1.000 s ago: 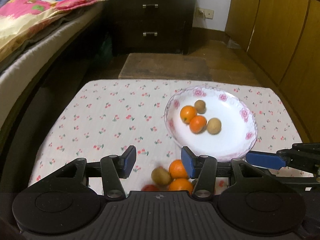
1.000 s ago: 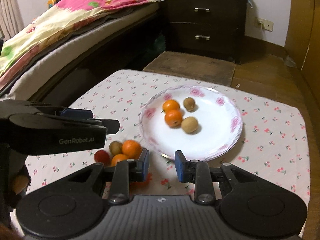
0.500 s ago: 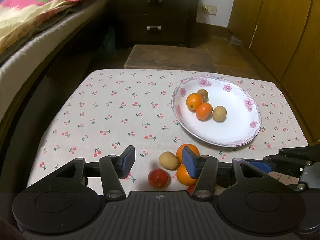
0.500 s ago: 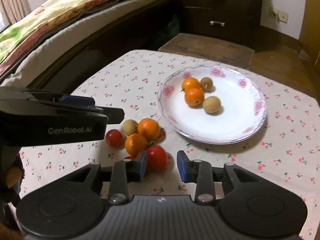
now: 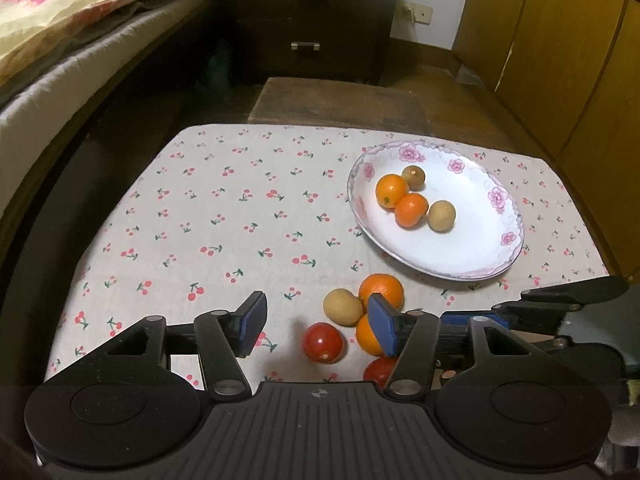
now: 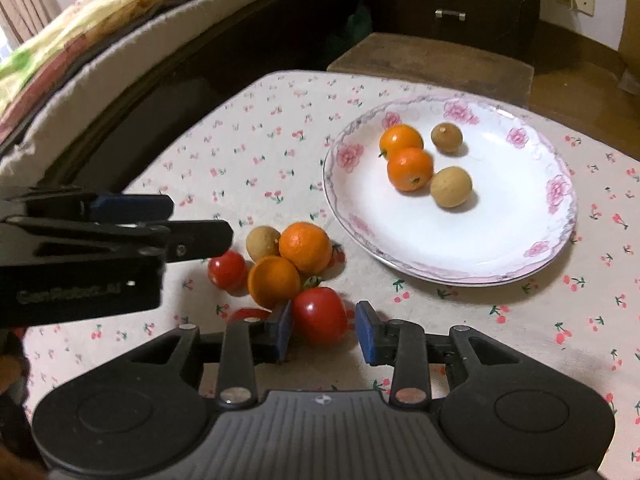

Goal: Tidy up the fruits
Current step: 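Move the right tool to a red tomato while the left tool moves to an oval red tomato, then close the right tool on the red tomato while the left tool closes on the oval tomato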

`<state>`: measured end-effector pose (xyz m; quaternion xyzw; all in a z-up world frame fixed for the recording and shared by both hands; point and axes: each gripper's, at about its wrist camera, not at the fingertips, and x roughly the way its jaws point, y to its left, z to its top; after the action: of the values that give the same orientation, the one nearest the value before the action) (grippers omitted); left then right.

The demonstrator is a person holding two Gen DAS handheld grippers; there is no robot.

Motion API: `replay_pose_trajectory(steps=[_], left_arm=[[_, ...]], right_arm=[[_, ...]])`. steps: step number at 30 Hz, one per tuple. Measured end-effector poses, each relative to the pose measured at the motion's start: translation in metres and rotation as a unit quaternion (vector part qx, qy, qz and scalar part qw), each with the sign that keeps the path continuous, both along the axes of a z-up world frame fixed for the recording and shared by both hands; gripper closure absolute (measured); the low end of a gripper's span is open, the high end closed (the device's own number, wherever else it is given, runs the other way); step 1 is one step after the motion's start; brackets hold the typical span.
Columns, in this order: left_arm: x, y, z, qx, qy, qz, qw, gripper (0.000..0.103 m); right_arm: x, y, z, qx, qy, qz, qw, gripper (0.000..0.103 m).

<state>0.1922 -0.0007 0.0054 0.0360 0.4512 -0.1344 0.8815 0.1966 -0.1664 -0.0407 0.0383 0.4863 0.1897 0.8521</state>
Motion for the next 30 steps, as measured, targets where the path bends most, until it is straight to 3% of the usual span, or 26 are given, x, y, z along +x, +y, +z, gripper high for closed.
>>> replay_pose_trajectory(steps=[19,30], left_arm=[[-0.013,0.000,-0.006,0.013,0.010,-0.018,0.9997,0.039],[-0.030,-0.019,-0.021,0.031,0.017,-0.096,0.9947,0.038]], right_arm=[[-0.023,0.004,0.017,-0.078,-0.041,0.003,0.996,0.077],[-0.041,-0.017,0.019,-0.081,-0.025,-0.009,0.996,0.081]])
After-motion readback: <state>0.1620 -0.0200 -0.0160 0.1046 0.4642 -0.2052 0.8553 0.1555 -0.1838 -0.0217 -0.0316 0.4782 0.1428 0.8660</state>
